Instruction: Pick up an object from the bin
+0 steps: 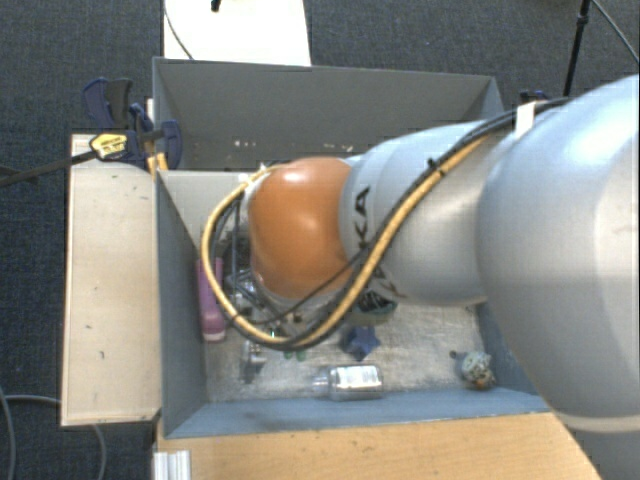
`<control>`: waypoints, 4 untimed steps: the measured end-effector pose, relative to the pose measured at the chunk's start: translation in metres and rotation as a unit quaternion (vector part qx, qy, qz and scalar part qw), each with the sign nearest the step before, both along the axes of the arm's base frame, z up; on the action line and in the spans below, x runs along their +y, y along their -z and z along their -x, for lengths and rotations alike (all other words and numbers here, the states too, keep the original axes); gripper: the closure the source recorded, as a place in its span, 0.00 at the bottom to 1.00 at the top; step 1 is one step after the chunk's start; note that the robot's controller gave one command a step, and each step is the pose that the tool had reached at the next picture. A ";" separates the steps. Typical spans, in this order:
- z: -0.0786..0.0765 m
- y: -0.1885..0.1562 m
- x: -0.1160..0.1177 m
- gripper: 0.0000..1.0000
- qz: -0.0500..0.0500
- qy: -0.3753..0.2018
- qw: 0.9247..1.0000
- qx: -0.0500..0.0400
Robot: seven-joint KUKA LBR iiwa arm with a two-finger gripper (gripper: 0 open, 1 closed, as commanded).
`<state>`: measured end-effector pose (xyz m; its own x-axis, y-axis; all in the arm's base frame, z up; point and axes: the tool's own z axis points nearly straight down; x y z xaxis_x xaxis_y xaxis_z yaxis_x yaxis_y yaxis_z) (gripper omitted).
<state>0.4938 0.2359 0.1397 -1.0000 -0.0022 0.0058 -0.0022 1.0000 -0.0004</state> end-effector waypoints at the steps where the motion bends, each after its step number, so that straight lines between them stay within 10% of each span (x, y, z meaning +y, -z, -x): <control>1: -0.044 0.062 -0.104 0.00 0.002 -0.013 1.000 -0.002; 2: -0.008 0.059 -0.139 0.00 -0.001 -0.140 0.990 -0.010; 3: -0.005 0.061 -0.138 1.00 -0.001 -0.137 0.991 -0.005; 4: -0.005 -0.087 -0.151 1.00 0.000 -0.244 0.970 -0.007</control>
Offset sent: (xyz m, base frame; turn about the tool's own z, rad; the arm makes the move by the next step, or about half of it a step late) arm 0.0422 -0.0979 -0.0597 -0.0351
